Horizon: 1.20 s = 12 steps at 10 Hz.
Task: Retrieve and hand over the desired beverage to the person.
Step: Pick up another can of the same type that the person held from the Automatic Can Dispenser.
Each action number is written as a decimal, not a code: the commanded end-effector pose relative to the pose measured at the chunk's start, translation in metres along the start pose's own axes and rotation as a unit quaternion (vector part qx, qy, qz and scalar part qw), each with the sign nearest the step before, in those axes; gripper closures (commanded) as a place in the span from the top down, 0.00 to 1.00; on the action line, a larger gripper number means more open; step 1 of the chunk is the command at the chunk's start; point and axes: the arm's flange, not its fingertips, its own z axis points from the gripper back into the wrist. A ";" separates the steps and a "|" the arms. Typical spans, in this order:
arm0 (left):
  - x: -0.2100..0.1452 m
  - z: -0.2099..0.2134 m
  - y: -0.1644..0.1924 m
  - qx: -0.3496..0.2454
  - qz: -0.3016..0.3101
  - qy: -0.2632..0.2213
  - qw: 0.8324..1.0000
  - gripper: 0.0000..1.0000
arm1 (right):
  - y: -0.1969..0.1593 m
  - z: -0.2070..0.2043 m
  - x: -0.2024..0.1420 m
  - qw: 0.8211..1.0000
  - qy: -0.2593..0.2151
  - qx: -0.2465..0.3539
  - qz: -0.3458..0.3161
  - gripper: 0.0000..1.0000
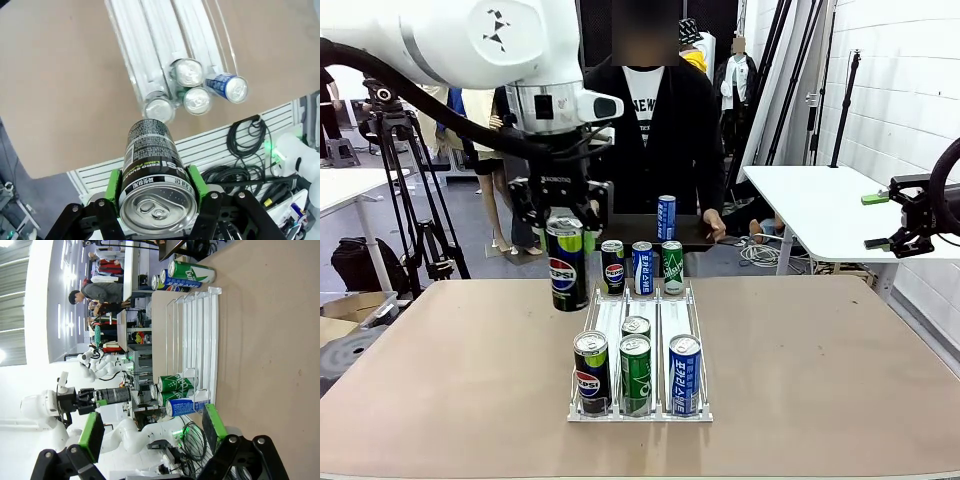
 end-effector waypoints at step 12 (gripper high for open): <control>0.005 0.037 0.263 -0.012 -0.004 -0.043 0.999 0.00 | 0.000 -0.001 0.000 1.000 -0.001 -0.005 0.004 1.00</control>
